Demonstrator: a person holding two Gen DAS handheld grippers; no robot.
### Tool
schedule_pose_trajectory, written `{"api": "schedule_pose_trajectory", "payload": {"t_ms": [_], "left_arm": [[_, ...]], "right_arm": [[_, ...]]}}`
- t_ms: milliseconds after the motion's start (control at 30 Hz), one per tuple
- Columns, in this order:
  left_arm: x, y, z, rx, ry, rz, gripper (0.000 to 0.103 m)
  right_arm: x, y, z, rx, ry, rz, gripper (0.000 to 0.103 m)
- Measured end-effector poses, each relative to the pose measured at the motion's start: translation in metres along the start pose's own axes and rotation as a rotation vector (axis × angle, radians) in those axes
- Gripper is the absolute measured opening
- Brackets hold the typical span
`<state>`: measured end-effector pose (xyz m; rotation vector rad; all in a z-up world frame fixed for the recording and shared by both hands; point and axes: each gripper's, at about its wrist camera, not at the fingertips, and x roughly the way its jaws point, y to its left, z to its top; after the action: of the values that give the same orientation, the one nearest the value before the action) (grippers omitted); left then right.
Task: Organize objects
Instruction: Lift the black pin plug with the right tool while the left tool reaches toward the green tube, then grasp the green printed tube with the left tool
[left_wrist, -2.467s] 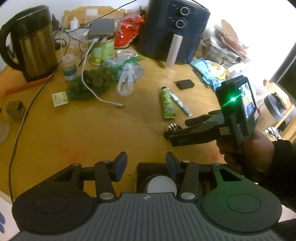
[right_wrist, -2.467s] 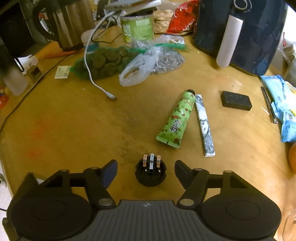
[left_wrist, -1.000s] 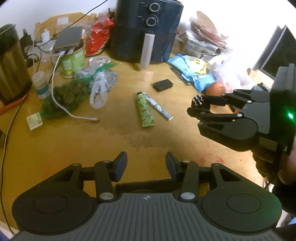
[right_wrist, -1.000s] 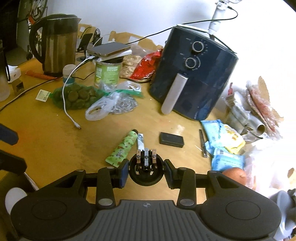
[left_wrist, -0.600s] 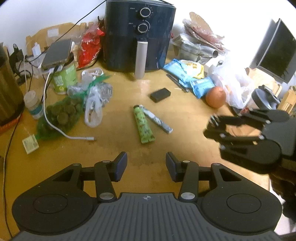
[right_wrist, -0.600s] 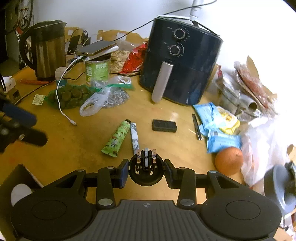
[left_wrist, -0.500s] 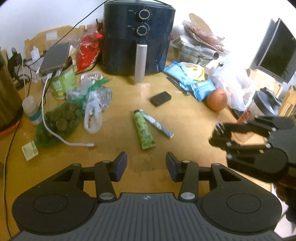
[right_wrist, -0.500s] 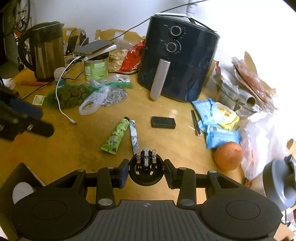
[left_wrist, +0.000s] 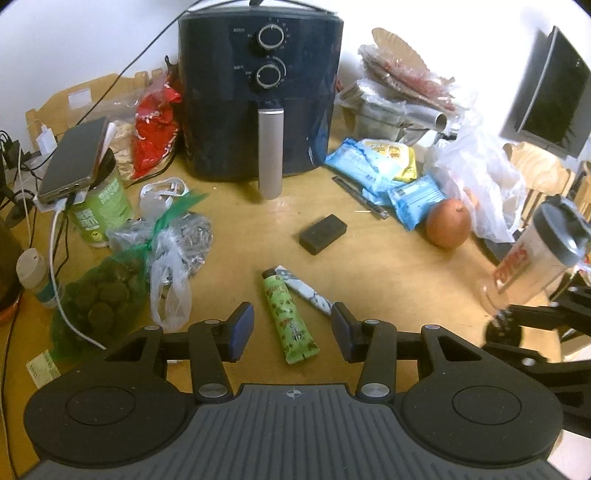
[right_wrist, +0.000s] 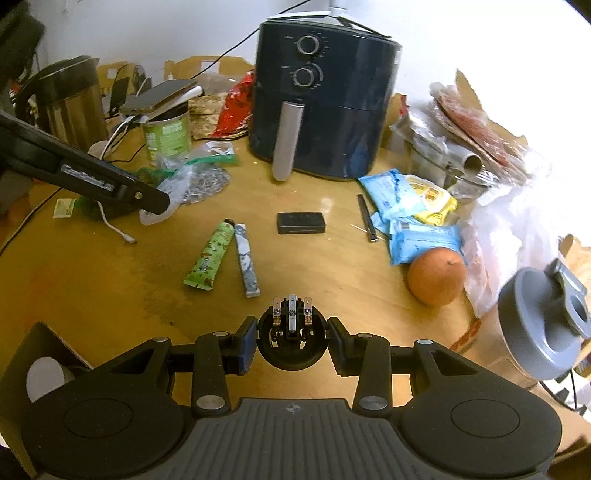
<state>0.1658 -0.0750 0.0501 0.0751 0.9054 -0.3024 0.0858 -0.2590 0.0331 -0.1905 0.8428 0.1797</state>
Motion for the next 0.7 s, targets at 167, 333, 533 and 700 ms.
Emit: {"api": "schedule_pose_trajectory", "payload": {"t_ms": [167,333,533,700], "left_arm": [[0.025,0.002,0.002,0.017,0.026,0.009,0.046],[0.05,0.003,0.0,0.034,0.065,0.008,0.045],[0.079,0.001,0.001,0.054,0.094,0.004,0.045],[0.107,0.003,0.002,0.047,0.135,0.037,0.045]], "right_arm": [[-0.005,-0.008,-0.004,0.052,-0.004,-0.016,0.043],[-0.011,-0.017,-0.011,0.112,-0.001,-0.033,0.043],[-0.018,-0.029,-0.022,0.181,0.01,-0.064,0.043],[-0.024,-0.038,-0.029,0.218,0.015,-0.094,0.043]]}}
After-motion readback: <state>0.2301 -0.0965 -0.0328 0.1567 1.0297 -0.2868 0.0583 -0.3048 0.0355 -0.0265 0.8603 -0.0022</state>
